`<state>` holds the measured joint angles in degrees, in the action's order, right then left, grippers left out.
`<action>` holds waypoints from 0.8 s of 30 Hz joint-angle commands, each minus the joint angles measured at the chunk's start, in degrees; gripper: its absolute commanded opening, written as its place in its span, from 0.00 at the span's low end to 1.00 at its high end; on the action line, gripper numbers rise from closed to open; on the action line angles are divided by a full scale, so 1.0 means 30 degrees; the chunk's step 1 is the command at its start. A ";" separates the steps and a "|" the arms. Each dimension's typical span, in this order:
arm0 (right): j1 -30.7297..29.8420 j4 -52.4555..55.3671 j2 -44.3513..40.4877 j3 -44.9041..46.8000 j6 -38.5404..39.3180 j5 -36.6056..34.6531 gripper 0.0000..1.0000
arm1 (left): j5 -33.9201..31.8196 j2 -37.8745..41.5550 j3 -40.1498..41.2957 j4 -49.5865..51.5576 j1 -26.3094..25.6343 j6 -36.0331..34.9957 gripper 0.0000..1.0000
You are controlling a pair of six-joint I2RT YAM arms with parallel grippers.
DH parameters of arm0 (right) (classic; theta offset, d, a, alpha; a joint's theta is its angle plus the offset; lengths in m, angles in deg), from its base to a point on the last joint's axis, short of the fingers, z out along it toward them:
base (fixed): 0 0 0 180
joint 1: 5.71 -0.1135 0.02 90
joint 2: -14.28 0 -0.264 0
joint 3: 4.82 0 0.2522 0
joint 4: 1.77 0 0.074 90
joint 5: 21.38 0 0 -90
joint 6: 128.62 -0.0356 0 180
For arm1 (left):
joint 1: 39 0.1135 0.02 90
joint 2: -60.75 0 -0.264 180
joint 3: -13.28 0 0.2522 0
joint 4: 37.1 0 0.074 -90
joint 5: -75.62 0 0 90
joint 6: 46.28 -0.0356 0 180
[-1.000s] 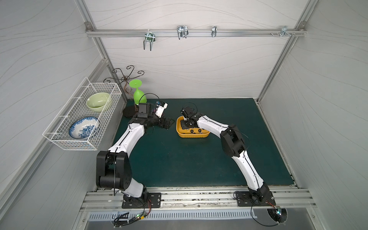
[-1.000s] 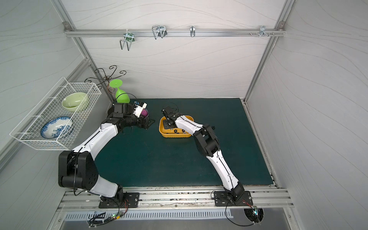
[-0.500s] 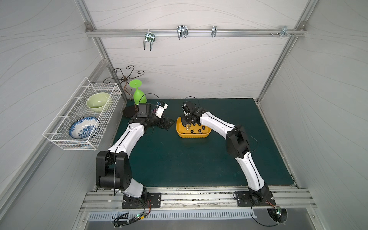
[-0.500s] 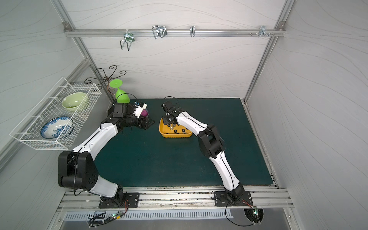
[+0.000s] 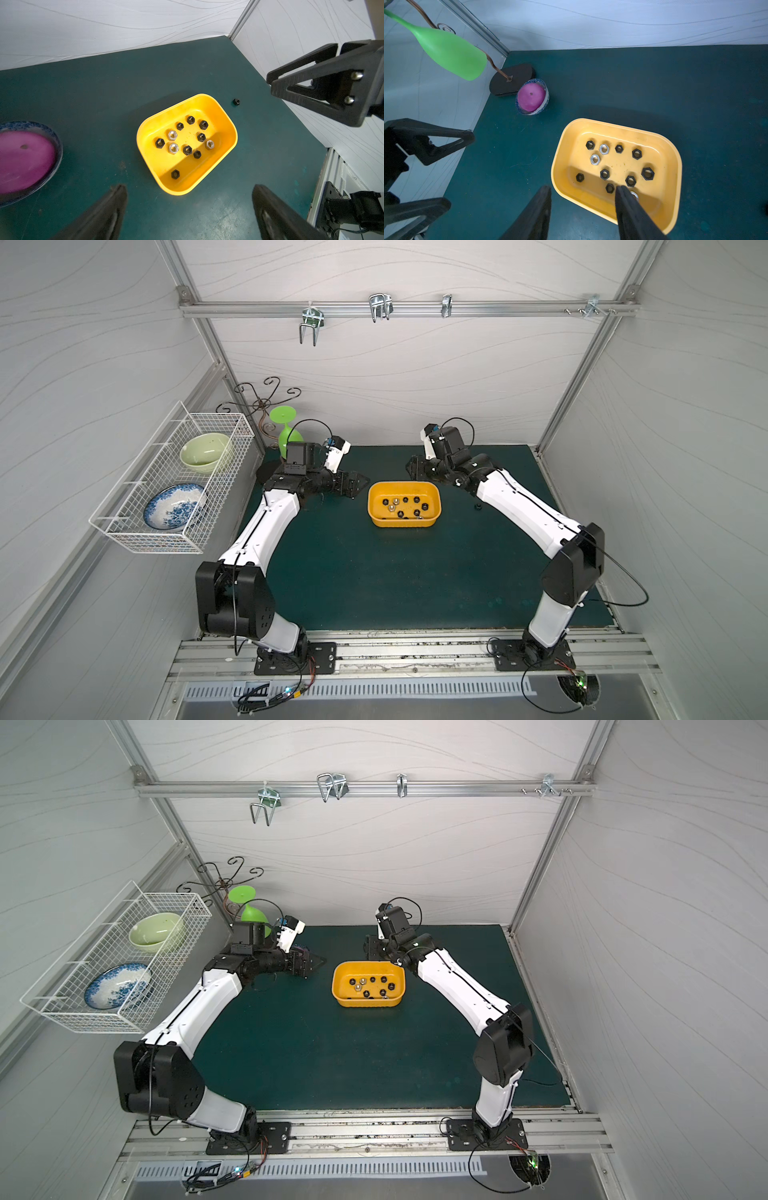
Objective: Put the nuts on the desktop into the storage box
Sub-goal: Pick up the nut from the center of the board.
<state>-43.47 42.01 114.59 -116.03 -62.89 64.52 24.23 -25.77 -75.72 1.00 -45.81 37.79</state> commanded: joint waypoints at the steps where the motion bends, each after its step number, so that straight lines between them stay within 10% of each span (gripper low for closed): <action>1: 0.0739 -0.0301 -0.1445 0.1409 -0.0416 -0.0373 0.53 | 0.0377 0.0268 -0.0970 -0.1169 -0.1355 -0.0011 0.98; 24: 0.7474 0.1498 -0.2663 0.6470 -0.1017 -0.0832 0.99 | 0.1222 -0.4438 -0.3878 -0.0077 -0.7834 -0.2311 0.98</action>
<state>-22.64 44.72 104.45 -97.25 -65.36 60.36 27.73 -37.84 -86.17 0.89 -68.30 32.06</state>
